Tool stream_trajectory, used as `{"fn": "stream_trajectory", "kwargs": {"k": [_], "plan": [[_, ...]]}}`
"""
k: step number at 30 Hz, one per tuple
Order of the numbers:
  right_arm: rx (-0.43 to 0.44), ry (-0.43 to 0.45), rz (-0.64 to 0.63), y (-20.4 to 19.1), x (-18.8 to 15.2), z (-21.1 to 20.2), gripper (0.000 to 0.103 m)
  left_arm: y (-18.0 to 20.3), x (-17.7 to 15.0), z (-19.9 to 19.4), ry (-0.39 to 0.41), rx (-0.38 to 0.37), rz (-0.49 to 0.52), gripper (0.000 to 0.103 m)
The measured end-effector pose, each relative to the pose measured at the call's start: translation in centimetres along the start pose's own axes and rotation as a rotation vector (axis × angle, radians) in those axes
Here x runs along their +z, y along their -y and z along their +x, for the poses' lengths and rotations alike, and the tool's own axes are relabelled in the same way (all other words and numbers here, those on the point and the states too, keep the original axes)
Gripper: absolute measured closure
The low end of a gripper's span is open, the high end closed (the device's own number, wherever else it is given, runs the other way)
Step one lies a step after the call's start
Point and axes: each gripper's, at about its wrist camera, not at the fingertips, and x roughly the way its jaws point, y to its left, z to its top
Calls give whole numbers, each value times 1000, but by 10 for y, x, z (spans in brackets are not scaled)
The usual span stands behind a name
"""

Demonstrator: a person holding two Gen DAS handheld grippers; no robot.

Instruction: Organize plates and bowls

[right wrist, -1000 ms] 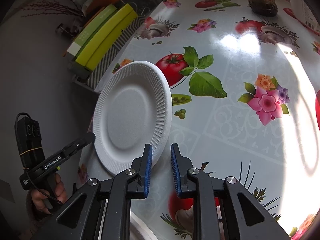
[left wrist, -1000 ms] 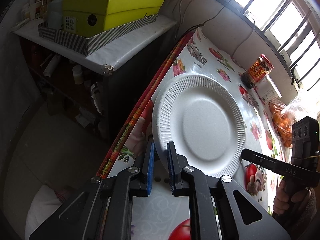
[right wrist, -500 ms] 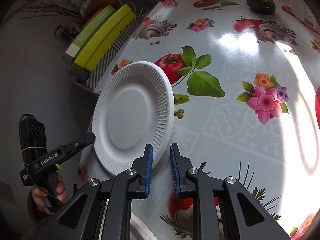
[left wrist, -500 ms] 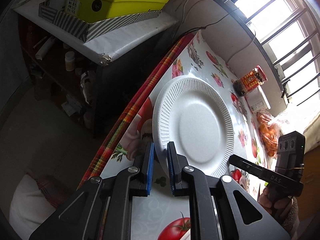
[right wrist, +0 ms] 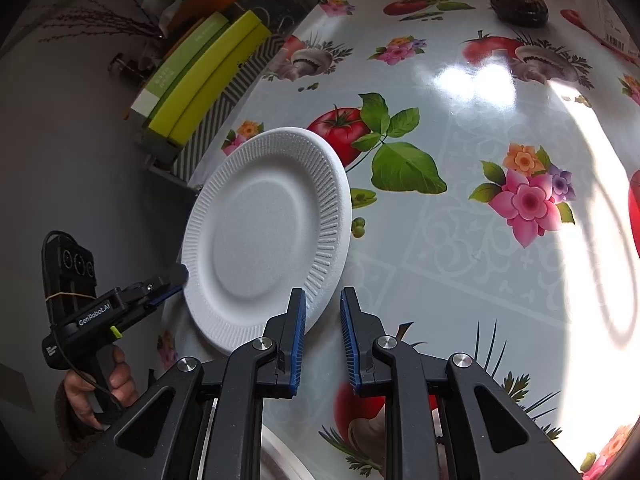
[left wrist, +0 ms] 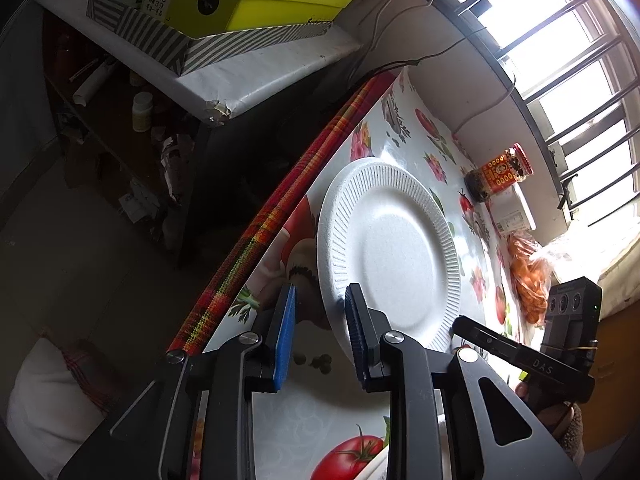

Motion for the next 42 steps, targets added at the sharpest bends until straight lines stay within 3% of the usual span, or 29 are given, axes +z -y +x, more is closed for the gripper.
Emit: {"fn": "stream_trajectory", "kwargs": {"k": [3, 8, 42], "plan": [[2, 1, 2, 1, 0, 0, 85, 2, -1, 1, -2, 13, 14, 78], [1, 1, 4, 1, -2, -1, 85, 8, -2, 1, -2, 16, 37, 89], [-10, 72, -56, -23, -26, -43, 85, 37, -25, -38, 50, 14, 137, 89]]}}
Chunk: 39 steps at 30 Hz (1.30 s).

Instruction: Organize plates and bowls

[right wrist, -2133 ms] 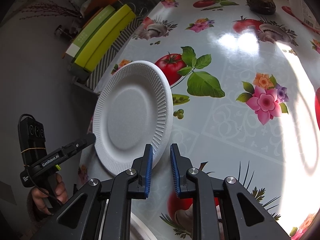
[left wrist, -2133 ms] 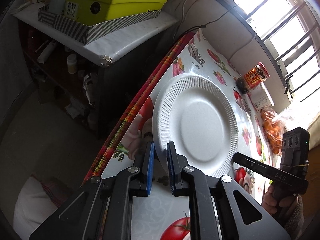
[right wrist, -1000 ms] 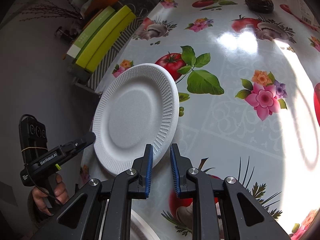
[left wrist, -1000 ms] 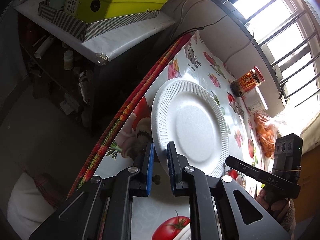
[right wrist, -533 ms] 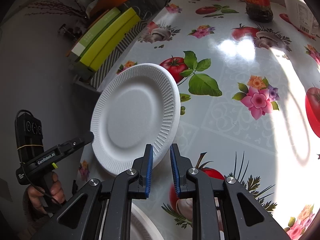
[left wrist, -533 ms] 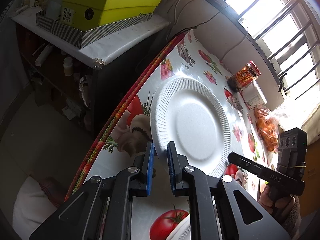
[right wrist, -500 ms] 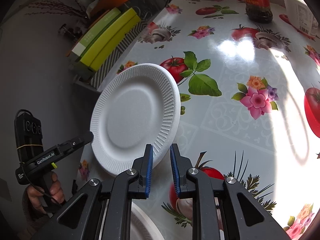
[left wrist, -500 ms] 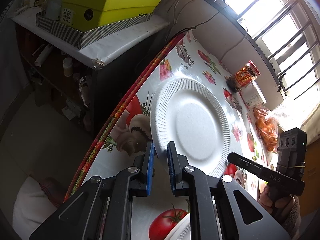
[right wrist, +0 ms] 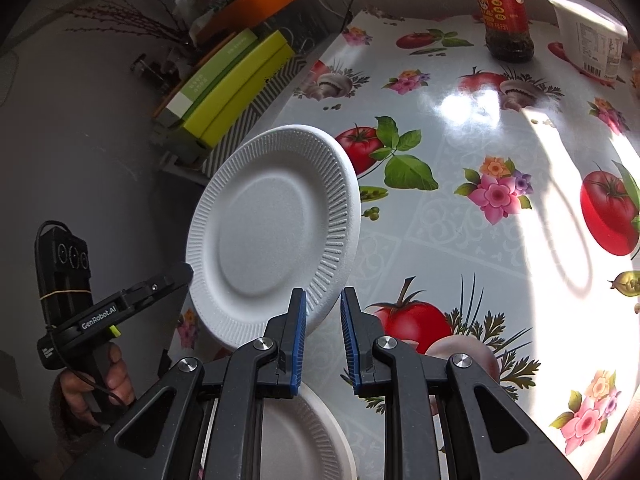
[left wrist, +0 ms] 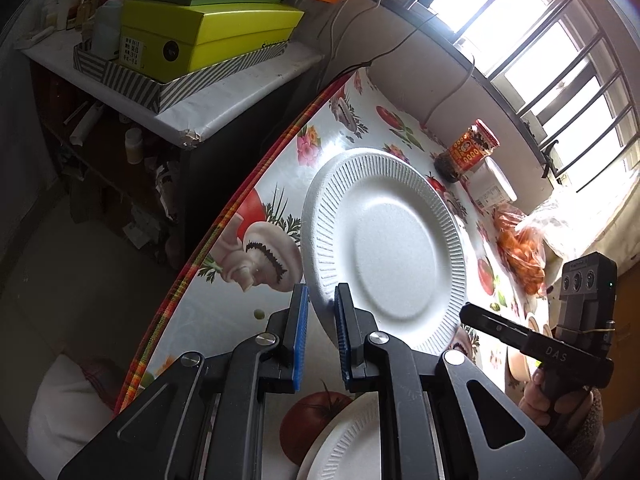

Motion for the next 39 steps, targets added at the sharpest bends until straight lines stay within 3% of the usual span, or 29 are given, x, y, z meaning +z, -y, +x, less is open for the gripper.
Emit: {"fn": "stream_trajectory", "kwargs": {"k": [39], "plan": [[19, 40, 35, -12, -111, -49, 85, 11, -97, -52, -7, -33, 42, 89]]}}
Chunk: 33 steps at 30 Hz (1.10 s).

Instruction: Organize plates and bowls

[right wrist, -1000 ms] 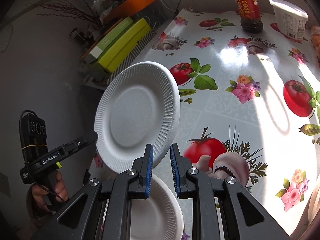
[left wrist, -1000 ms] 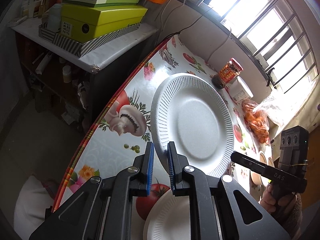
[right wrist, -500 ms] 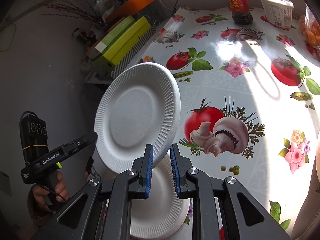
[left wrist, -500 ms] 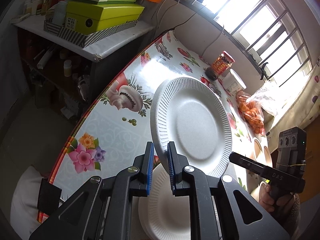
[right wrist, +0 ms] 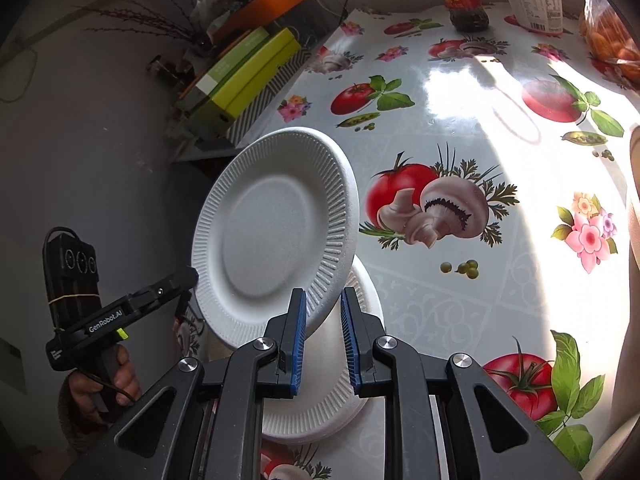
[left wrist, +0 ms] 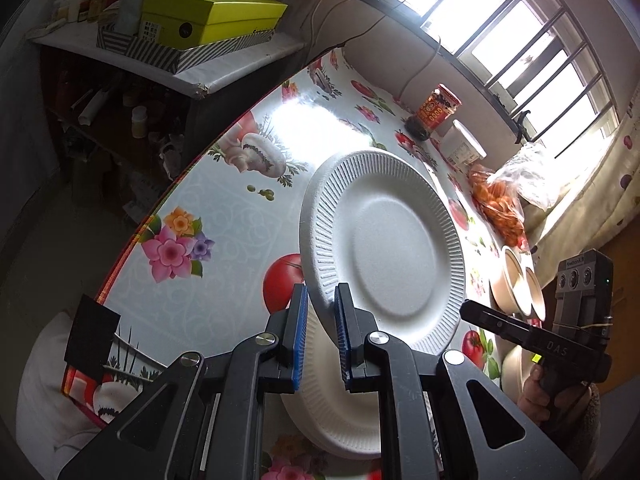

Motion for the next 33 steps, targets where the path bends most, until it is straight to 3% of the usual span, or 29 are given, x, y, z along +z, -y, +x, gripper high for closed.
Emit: {"fn": "stream_trajectory", "kwargs": {"k": [33], "plan": [[-1, -23, 28, 4, -58, -15, 84, 6, -55, -14, -25, 10, 3, 89]]}}
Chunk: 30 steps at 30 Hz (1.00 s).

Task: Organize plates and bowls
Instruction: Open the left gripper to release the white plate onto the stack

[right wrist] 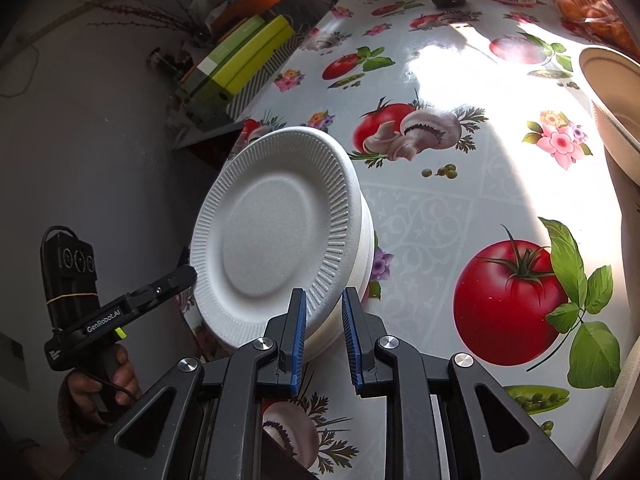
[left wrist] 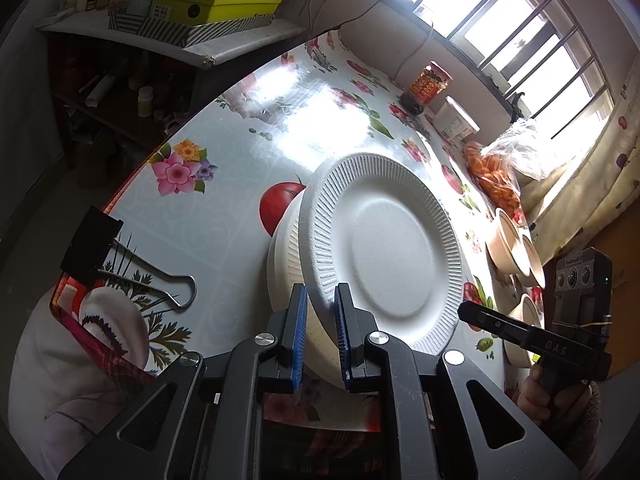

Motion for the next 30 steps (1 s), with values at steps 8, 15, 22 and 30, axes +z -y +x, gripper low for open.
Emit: {"fn": "stream_trajectory", "kwargs": {"k": [8, 15, 22, 30], "plan": [[-7, -18, 5, 0, -4, 5, 84, -4, -6, 3, -10, 1, -15, 89], [-13, -22, -3, -2, -6, 7, 84, -4, -7, 2, -10, 8, -17, 89], [-16, -24, -3, -3, -7, 7, 84, -7, -8, 3, -15, 12, -22, 89], [-19, -22, -3, -3, -7, 7, 84, -6, -8, 5, -18, 20, -17, 88]]}}
